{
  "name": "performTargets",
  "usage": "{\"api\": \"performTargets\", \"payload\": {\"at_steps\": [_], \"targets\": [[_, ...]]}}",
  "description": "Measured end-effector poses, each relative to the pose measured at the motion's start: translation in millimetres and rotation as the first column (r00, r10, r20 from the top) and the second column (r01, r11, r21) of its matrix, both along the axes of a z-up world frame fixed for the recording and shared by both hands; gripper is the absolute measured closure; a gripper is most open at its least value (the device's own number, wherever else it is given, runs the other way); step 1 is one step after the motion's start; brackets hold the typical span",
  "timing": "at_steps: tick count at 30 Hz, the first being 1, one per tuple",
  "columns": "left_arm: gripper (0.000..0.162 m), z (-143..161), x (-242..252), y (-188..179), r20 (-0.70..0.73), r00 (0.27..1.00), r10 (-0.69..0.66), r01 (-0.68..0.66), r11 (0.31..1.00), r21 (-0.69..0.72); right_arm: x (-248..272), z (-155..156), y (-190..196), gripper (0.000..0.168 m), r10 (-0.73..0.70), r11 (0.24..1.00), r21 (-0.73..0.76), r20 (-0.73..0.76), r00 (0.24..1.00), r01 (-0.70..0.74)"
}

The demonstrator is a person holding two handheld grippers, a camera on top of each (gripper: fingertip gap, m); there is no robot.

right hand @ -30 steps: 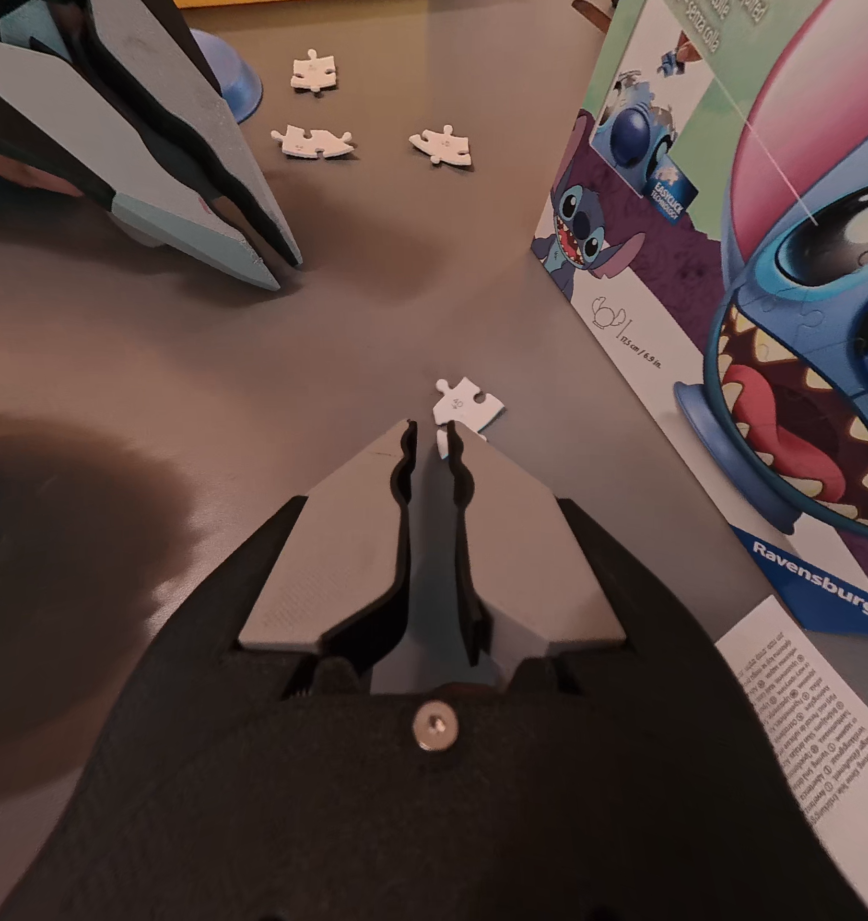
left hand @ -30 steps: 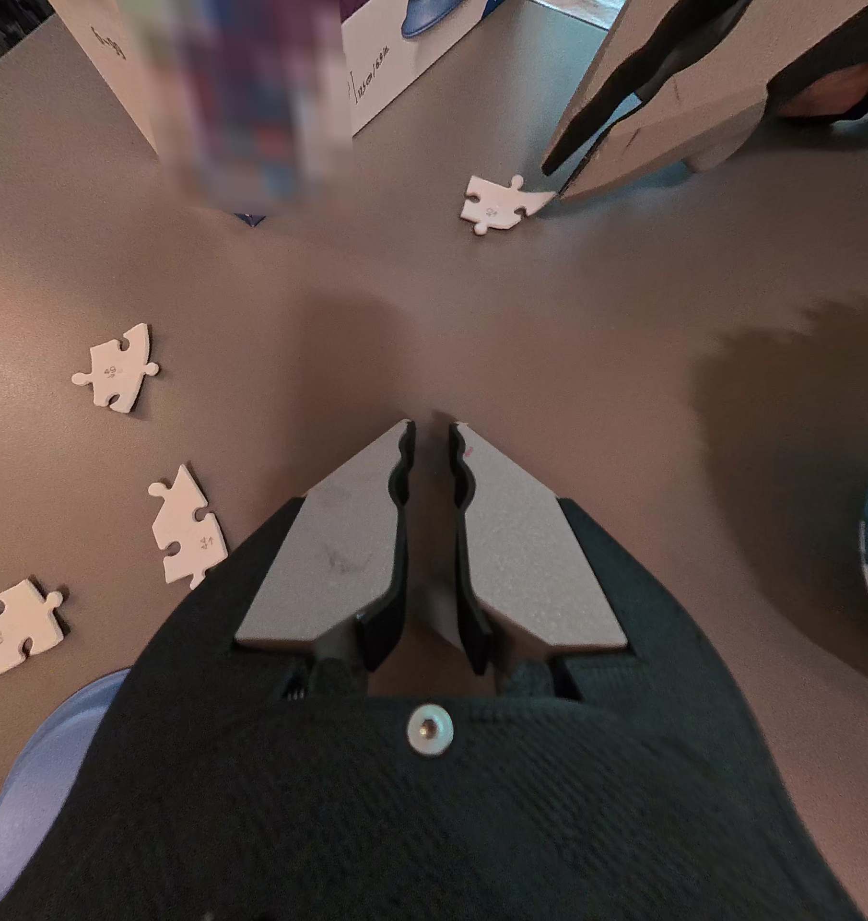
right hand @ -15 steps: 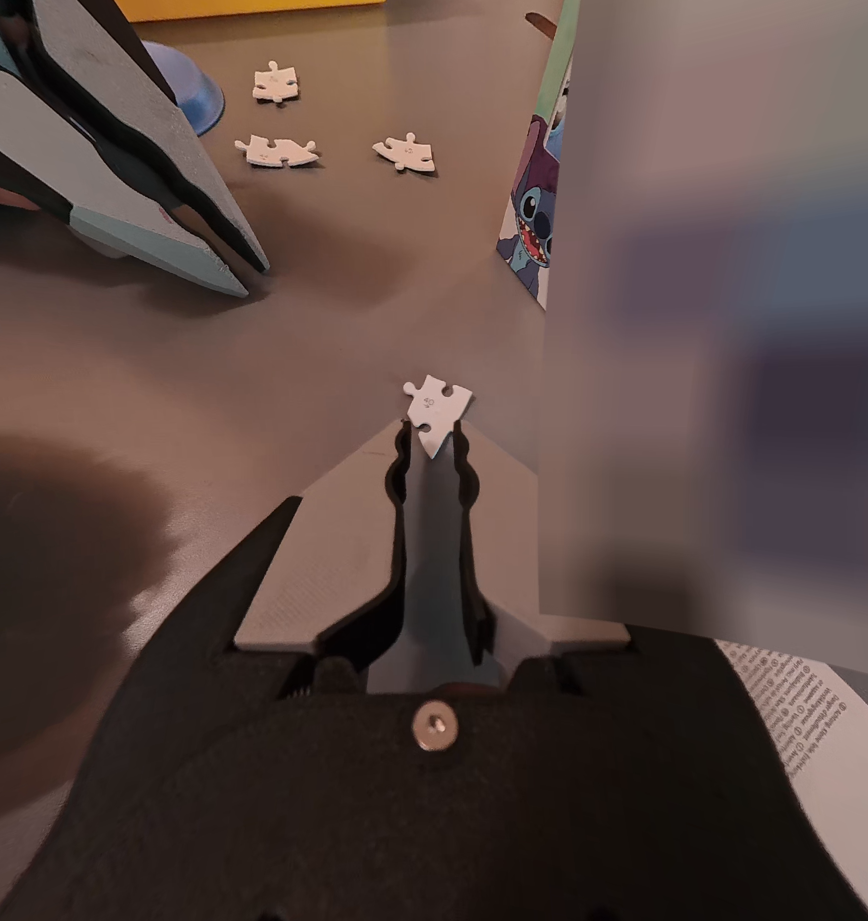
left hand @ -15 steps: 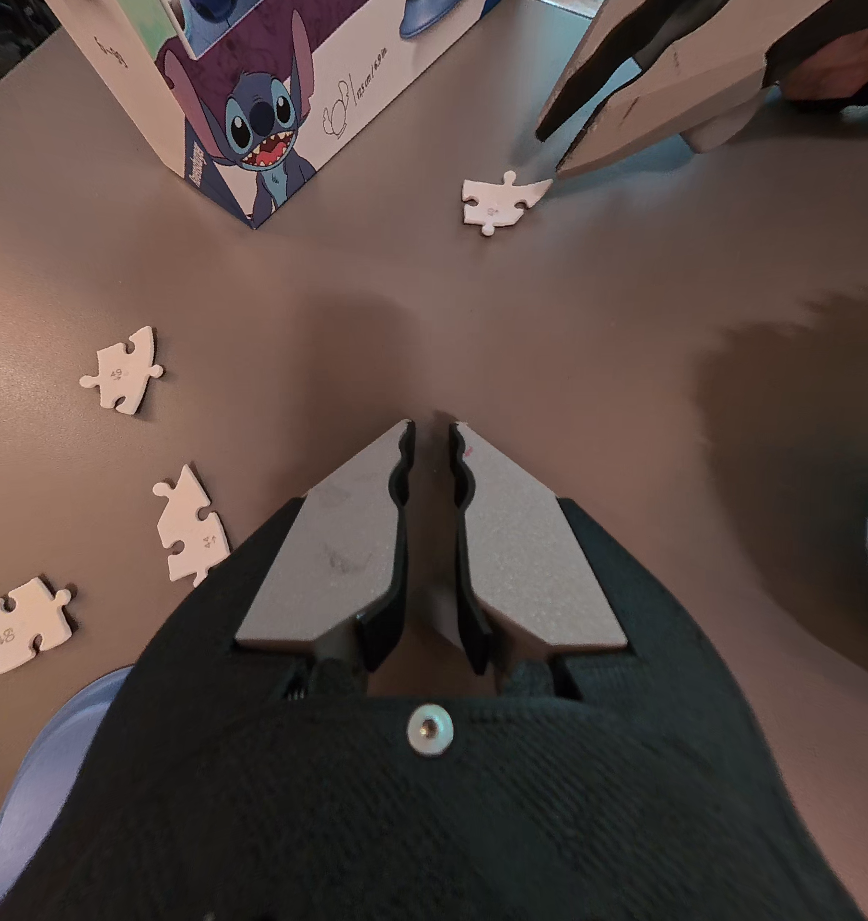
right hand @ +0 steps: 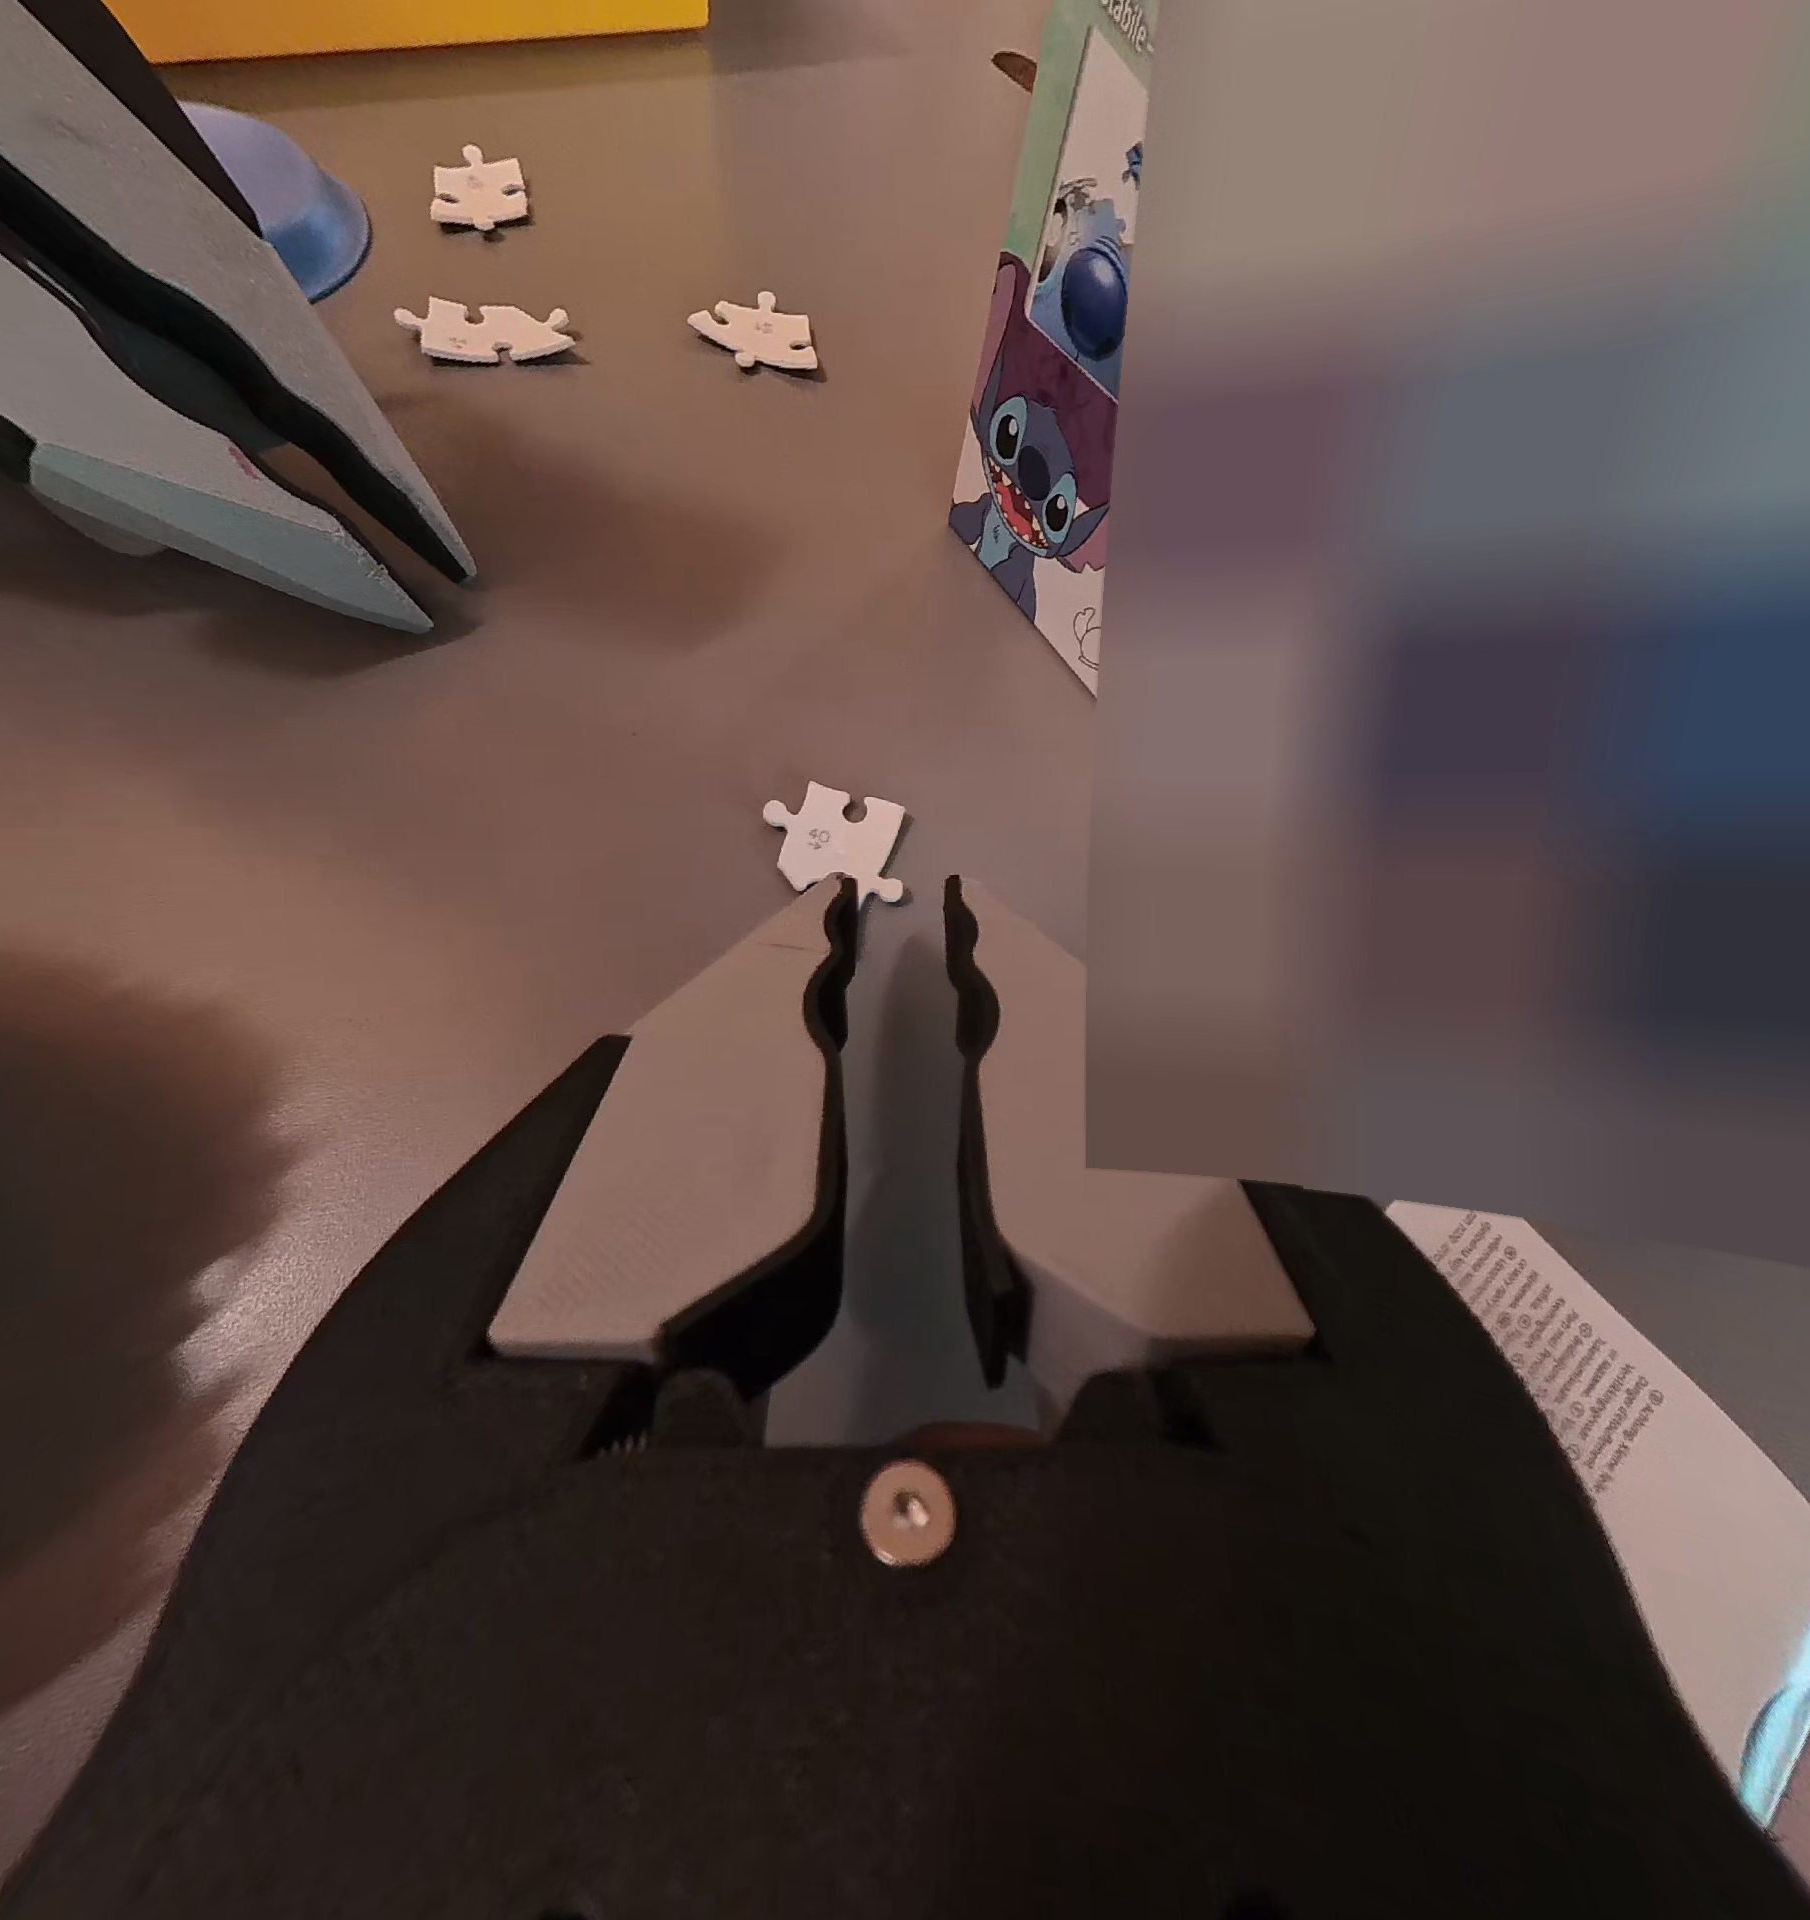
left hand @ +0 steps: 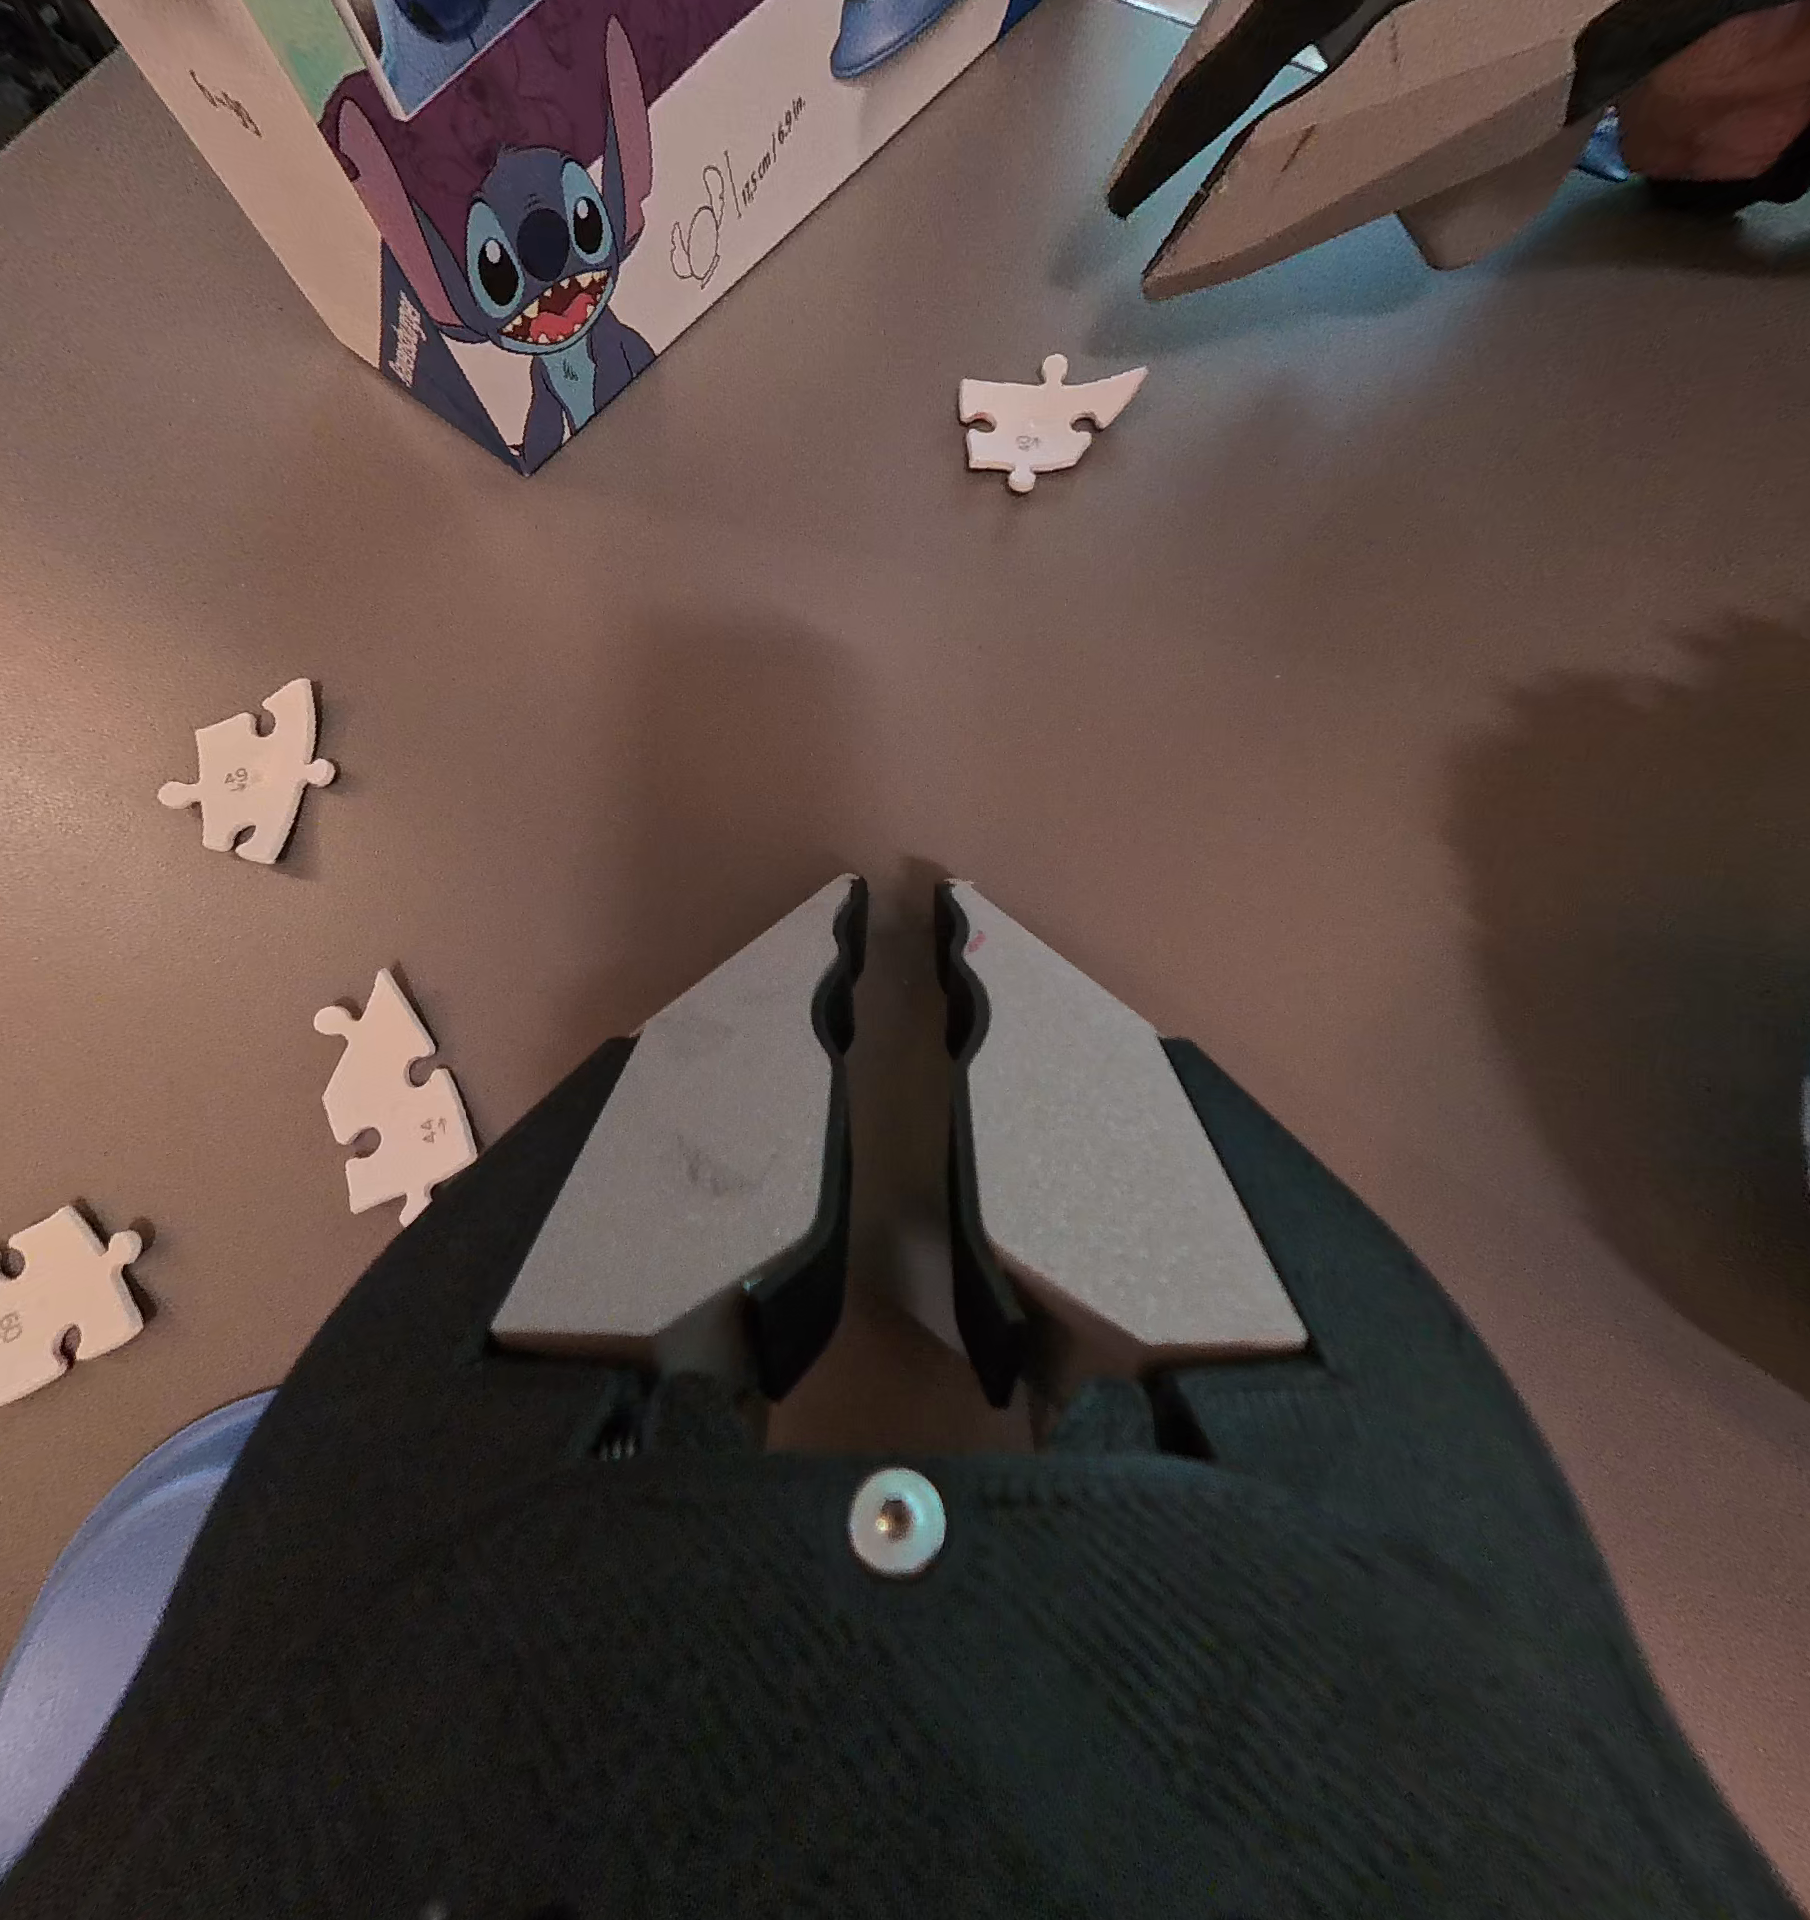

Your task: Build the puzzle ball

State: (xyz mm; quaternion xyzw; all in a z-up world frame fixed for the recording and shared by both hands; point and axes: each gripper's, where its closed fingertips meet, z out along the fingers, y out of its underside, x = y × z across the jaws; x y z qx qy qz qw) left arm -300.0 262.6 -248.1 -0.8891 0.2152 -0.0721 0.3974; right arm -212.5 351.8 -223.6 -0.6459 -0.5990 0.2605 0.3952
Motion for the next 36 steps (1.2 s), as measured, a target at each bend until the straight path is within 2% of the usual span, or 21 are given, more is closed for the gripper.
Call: {"api": "performTargets", "payload": {"at_steps": [23, 28, 36], "targets": [[0.151, 0.4, 0.3, 0.0, -0.022, 1.0, -0.004, 0.005, 1.0, 0.01, -1.0, 0.6, -3.9, 0.153, 0.013, 1.0, 0.015, 0.004, 1.0, -0.013], [0.149, 0.6, -2.6, 1.4, -0.027, 1.0, 0.015, -0.014, 1.0, 0.014, -9.0, 10.6, -27.9, 0.138, 0.112, 0.989, -0.087, -0.072, 0.991, -0.118], [0.141, 8.1, -13.8, 6.4, 0.014, 0.996, 0.088, -0.089, 0.995, 0.047, -11.1, 12.0, -37.7, 0.127, 0.141, 0.976, -0.156, -0.093, 0.986, -0.154]]}}
